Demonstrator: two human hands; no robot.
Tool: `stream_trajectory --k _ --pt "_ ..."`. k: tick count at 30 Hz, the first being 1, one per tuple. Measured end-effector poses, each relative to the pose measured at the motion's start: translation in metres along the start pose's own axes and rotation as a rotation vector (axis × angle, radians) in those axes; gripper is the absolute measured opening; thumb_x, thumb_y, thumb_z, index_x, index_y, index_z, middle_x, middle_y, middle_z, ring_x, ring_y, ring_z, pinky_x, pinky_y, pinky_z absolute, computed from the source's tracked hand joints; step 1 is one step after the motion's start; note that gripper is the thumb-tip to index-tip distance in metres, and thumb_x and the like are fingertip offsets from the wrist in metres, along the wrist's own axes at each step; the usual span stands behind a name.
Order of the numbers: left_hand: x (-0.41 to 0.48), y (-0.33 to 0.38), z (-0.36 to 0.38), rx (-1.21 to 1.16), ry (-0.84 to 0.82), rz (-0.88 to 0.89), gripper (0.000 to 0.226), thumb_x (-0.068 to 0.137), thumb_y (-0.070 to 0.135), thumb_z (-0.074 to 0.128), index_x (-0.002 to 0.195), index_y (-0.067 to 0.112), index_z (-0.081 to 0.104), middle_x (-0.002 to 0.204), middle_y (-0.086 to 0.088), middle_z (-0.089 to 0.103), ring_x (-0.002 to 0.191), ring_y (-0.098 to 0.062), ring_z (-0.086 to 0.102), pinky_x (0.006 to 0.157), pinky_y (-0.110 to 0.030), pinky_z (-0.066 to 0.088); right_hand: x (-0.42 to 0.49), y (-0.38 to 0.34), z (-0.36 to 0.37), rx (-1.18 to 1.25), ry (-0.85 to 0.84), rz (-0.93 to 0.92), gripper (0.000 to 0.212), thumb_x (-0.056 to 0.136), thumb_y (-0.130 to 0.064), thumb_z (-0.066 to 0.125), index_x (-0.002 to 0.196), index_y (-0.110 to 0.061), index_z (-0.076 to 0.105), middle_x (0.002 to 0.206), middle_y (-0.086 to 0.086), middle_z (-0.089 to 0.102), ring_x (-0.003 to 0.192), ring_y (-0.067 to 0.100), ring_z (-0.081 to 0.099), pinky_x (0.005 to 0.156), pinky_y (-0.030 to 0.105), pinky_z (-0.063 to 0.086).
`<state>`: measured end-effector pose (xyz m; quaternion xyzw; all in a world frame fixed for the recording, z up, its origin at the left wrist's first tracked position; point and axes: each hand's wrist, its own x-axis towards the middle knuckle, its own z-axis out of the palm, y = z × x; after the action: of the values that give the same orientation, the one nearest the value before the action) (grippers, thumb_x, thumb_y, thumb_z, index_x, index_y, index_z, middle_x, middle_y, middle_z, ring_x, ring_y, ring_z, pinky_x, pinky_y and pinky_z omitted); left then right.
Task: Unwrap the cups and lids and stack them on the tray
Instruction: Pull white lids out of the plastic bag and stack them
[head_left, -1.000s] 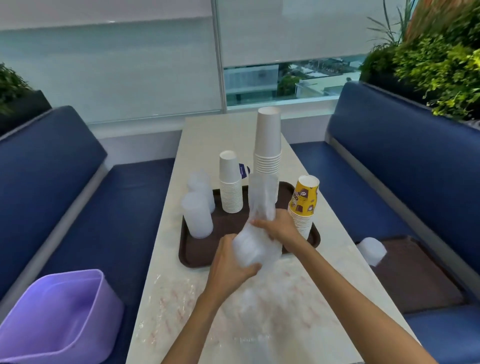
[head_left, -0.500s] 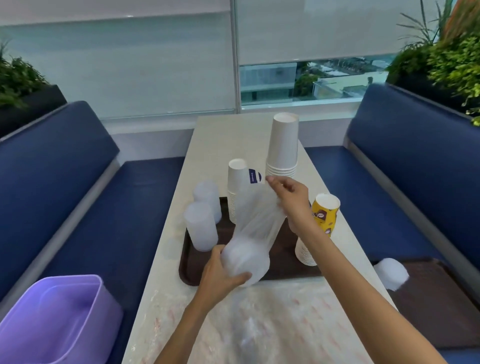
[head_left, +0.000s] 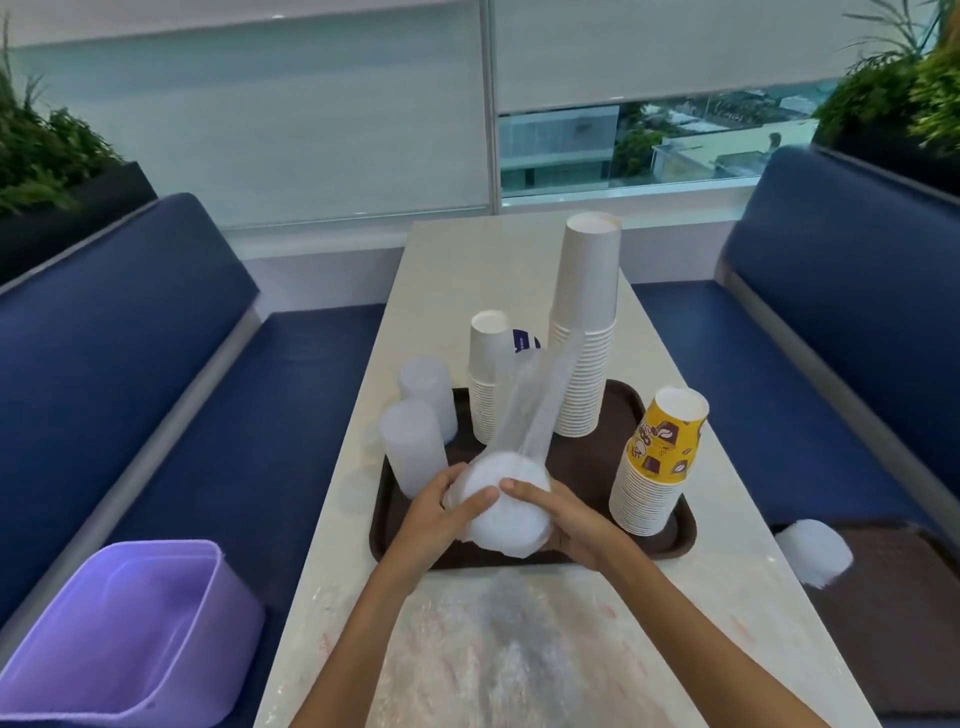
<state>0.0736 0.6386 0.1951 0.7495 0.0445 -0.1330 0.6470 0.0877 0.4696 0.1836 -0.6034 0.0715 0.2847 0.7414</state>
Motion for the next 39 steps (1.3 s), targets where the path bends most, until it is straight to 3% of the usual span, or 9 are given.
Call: stream_trajectory --k 3,8,14,19,25,28,30,35,39 --pt "0.001 -0.001 0.002 -0.046 0.084 0.037 0.057 0.086 0.042 0.057 0.138 0.029 0.039 0.124 0.01 0.049 0.11 -0.01 0.052 0.09 -0.029 0.052 -0.003 0.003 -0.006 0.133 0.034 0.064 0.051 0.069 -0.042 0.065 0.115 -0.025 0.052 0.11 0.007 0.064 0.099 0.023 0.062 0.066 0.034 0.057" --pt "0.005 -0.011 0.004 -0.007 0.073 0.202 0.027 0.096 0.02 0.052 0.118 0.033 0.059 0.122 0.014 0.058 0.109 0.0 0.055 0.092 -0.025 0.05 -0.008 0.006 -0.009 0.32 0.061 0.133 0.05 0.071 -0.039 0.067 0.114 -0.017 0.053 0.108 0.015 0.064 0.091 0.029 0.066 0.058 0.037 0.06" --pt "0.011 -0.006 0.012 -0.036 0.323 0.254 0.012 0.09 0.014 0.062 0.088 0.023 0.069 0.091 0.011 0.069 0.089 -0.001 0.061 0.073 -0.01 0.048 -0.008 0.007 -0.009 0.489 0.055 0.137 0.05 0.07 -0.031 0.07 0.114 -0.014 0.052 0.112 0.017 0.062 0.095 0.031 0.065 0.065 0.043 0.06" --pt "-0.008 -0.016 0.009 0.038 0.336 0.315 0.019 0.086 0.006 0.065 0.079 0.024 0.069 0.078 0.013 0.07 0.077 0.005 0.063 0.07 -0.009 0.047 0.0 0.004 -0.005 0.789 0.119 -0.002 0.052 0.071 -0.017 0.07 0.117 -0.005 0.05 0.111 0.02 0.064 0.101 0.035 0.063 0.064 0.048 0.059" --pt "-0.029 -0.036 0.014 0.283 -0.26 0.061 0.015 0.088 0.011 0.065 0.084 0.023 0.074 0.086 0.008 0.074 0.087 -0.005 0.067 0.079 -0.019 0.049 -0.004 0.003 -0.004 0.589 0.03 -0.032 0.045 0.074 -0.013 0.064 0.117 -0.009 0.054 0.099 0.012 0.071 0.095 0.026 0.065 0.061 0.039 0.06" --pt "-0.027 -0.013 0.0 0.076 0.051 -0.002 0.008 0.088 0.019 0.064 0.089 0.015 0.071 0.093 0.0 0.072 0.091 -0.011 0.066 0.079 -0.024 0.049 -0.007 0.002 -0.008 0.462 0.003 -0.078 0.056 0.071 -0.013 0.065 0.125 -0.011 0.051 0.105 0.01 0.069 0.099 0.026 0.064 0.066 0.038 0.06" --pt "-0.021 -0.001 -0.007 -0.102 0.185 -0.019 0.031 0.084 0.029 0.066 0.11 0.015 0.059 0.109 -0.002 0.062 0.104 -0.016 0.06 0.087 -0.032 0.05 -0.01 0.0 -0.011 0.376 -0.013 -0.093 0.063 0.07 -0.013 0.067 0.13 -0.015 0.047 0.112 0.009 0.066 0.103 0.025 0.064 0.068 0.037 0.06" --pt "-0.009 0.011 0.009 -0.268 -0.041 0.054 0.086 0.067 0.034 0.083 0.137 0.03 0.032 0.128 0.003 0.054 0.115 -0.015 0.056 0.087 -0.036 0.055 -0.013 -0.003 -0.007 0.121 -0.073 -0.172 0.056 0.072 -0.021 0.07 0.123 -0.03 0.049 0.124 0.007 0.059 0.116 0.027 0.058 0.082 0.04 0.057" --pt "0.0 0.002 0.016 -0.512 0.015 0.03 0.069 0.068 0.02 0.081 0.129 0.024 0.049 0.12 -0.001 0.066 0.113 -0.023 0.061 0.089 -0.047 0.053 -0.015 -0.005 -0.005 0.049 0.042 -0.323 0.054 0.074 -0.039 0.064 0.127 -0.033 0.051 0.124 -0.001 0.061 0.114 0.019 0.06 0.081 0.036 0.057"
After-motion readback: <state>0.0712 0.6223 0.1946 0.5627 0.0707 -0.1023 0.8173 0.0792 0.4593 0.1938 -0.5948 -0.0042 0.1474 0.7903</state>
